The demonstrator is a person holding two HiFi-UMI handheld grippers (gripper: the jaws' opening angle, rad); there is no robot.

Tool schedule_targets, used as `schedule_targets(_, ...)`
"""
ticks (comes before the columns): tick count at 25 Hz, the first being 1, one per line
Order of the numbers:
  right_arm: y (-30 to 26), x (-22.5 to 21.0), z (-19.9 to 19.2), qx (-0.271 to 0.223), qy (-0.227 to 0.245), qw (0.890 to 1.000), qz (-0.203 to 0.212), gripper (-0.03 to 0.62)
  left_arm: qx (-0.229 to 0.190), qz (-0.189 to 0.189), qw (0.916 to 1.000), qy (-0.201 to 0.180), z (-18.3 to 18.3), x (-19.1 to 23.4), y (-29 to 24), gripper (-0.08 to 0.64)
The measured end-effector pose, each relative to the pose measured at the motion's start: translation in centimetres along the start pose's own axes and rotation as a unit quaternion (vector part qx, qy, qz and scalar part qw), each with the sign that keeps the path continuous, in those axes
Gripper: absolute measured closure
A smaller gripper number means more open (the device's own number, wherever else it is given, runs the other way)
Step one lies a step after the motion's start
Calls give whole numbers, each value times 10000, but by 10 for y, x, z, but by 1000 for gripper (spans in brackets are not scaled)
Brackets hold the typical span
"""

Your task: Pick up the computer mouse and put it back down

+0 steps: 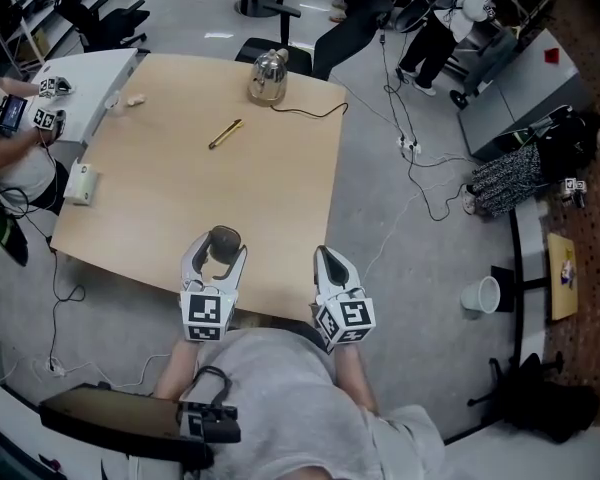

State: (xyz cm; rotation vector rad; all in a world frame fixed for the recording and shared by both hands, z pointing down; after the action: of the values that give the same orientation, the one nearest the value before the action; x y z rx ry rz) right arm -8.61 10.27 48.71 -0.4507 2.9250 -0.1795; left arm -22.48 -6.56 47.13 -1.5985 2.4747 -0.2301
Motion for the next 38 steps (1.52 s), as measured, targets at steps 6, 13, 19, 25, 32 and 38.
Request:
schedule_targets(6,6,-5,-4,40,-39,9999,-92,586,47,-83,9999,112,1,-5,-4,255)
schedule_targets(13,19,-5,-7,61,-65,9994,-333,586,118,-275,9995,142,-2,-11,-4,255)
schedule_targets(19,41,-10,-12,37,-108,9976,-687,585,10,-574,9983,59,-2,-27,-3,255)
schedule_targets(25,71,-25,-11,-90,-92,9928,-1193,586,-138,-1083,9940,-92,6,-59,-10,255)
schedule_targets(32,125,-78,-10,-222,-179,9812,-1907,586,-316,-1611,9862,-230,28,-122,-32,255)
schedule_targets(38,166,-137,-12,-331,-243,9755,-2161,586,-364,-1926,9800,-338,34,-198,-60,255)
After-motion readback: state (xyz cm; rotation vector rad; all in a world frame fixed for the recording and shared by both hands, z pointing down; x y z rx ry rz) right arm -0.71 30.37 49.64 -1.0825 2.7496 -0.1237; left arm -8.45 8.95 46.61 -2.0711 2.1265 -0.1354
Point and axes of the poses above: the fingertips, and each gripper's own axes: y backward along the fingers, x to its left, z out of its top, the point moved 3 cm from there along y, backward along the fingers, and after that the axes turned 6 degrees about z, right-handed, at the moved point
